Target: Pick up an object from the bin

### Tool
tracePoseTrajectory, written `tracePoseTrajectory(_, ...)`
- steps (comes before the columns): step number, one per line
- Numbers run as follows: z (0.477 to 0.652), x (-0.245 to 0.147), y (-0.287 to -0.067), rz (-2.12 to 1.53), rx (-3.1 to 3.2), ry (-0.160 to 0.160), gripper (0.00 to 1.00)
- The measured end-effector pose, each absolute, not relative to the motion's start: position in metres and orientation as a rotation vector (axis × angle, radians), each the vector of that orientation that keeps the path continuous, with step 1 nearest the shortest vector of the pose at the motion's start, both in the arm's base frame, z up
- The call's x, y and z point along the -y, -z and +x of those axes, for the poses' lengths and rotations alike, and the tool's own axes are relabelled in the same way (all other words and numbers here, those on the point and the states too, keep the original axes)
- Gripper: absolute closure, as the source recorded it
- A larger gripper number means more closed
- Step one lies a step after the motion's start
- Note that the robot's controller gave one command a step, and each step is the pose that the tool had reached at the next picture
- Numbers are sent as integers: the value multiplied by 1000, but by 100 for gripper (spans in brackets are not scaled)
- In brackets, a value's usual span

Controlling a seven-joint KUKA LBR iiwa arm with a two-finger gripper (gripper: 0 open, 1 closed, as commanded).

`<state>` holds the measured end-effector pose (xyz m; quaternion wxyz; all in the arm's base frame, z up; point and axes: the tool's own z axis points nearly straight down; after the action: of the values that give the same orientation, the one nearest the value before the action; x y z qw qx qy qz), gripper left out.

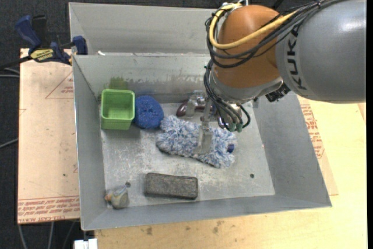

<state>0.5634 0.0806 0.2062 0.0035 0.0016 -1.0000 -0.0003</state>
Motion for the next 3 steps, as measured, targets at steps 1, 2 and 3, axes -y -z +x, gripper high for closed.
tracePoseTrajectory(1, 565, -80, -211, 3, 3143, 2, 0)
tracePoseTrajectory(2, 570, -83, -164, -66, 3150, 4, 0)
tracePoseTrajectory(3, 575, -98, -124, -39, 3142, 2, 100)
